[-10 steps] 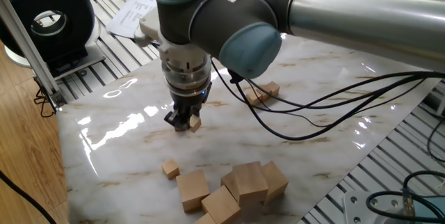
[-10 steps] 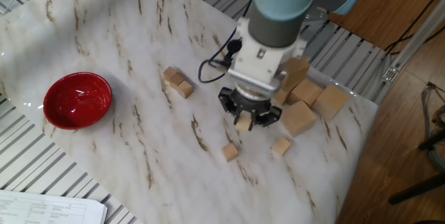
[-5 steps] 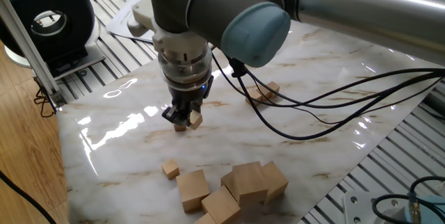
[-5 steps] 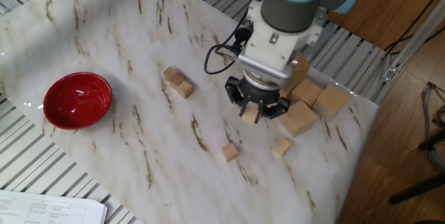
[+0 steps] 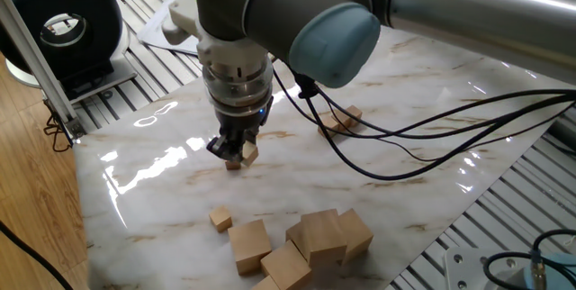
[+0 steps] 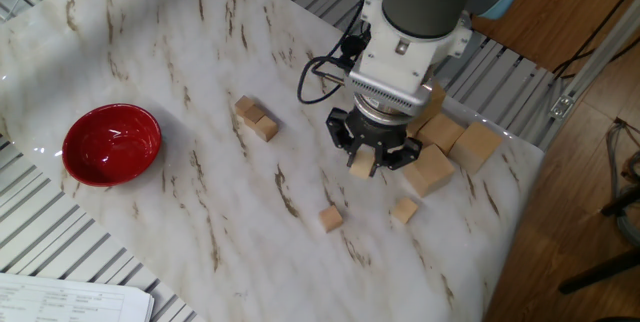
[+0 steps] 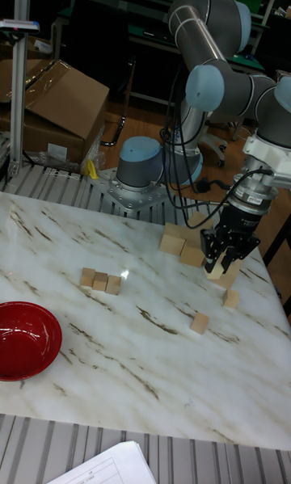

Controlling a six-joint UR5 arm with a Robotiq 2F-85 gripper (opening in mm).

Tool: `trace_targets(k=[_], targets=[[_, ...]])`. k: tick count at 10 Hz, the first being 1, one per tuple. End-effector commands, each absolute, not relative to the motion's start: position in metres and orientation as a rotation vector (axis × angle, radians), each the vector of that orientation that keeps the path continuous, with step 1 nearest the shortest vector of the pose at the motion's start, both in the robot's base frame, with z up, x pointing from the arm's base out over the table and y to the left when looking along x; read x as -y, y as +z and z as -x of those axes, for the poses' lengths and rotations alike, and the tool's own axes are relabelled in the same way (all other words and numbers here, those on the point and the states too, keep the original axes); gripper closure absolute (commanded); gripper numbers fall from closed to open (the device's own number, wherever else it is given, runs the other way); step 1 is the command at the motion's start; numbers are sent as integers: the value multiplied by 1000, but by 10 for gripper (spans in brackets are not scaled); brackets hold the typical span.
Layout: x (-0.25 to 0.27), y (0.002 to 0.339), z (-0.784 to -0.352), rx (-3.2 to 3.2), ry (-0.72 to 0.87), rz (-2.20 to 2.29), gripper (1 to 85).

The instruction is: Stack the blocks into a pyramid shape

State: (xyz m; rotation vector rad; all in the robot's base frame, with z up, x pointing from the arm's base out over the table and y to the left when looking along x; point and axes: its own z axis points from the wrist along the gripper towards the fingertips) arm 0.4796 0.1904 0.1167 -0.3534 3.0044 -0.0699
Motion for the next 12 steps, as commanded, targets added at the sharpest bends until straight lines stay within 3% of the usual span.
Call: trace_targets(k=[1, 4, 6, 12], targets=[[-187, 121, -492, -2969, -82, 212, 847], [-205, 127, -521, -2855, 25, 93, 847], [-189, 132, -535, -2803, -67, 88, 847], [-178, 129, -528, -2852, -101, 131, 847]])
